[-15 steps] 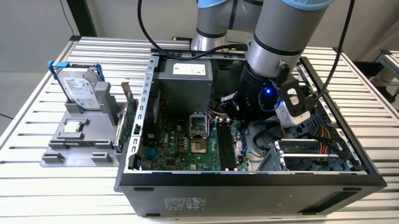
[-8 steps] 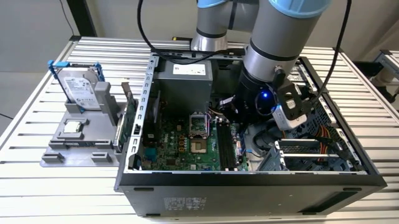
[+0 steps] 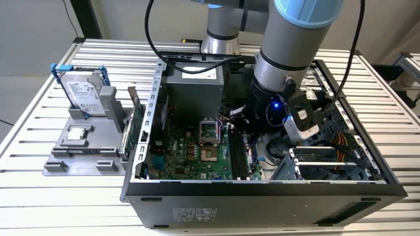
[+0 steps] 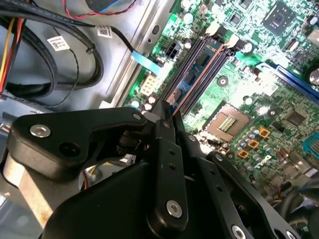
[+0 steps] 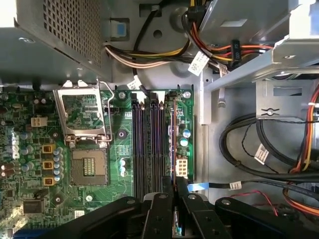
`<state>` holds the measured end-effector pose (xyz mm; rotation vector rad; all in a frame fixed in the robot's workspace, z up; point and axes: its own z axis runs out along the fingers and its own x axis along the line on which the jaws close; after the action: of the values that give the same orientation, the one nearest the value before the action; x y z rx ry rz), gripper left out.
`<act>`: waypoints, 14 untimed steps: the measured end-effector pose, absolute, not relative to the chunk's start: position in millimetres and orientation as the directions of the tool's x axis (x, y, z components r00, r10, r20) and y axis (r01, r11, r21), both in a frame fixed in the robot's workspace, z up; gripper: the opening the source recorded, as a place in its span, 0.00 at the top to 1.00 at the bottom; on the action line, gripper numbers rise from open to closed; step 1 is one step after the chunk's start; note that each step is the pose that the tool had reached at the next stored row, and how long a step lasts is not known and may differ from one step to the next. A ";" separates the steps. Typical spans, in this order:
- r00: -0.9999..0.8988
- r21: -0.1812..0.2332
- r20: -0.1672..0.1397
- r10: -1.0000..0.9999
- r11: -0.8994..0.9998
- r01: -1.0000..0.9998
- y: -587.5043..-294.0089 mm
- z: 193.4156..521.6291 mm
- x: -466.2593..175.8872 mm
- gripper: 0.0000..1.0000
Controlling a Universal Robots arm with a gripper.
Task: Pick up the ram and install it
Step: 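Insert the ram into the slot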
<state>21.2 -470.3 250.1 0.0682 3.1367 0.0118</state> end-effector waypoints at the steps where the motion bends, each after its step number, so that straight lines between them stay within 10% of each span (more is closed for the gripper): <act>1: -0.999 0.007 -0.004 0.044 0.999 0.044 -470.0 248.8 21.0 1.00; 14: -0.999 -0.003 -0.004 0.043 0.999 0.043 -467.0 235.6 16.4 1.00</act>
<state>16.4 -467.0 235.6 0.0681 3.1364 -0.0047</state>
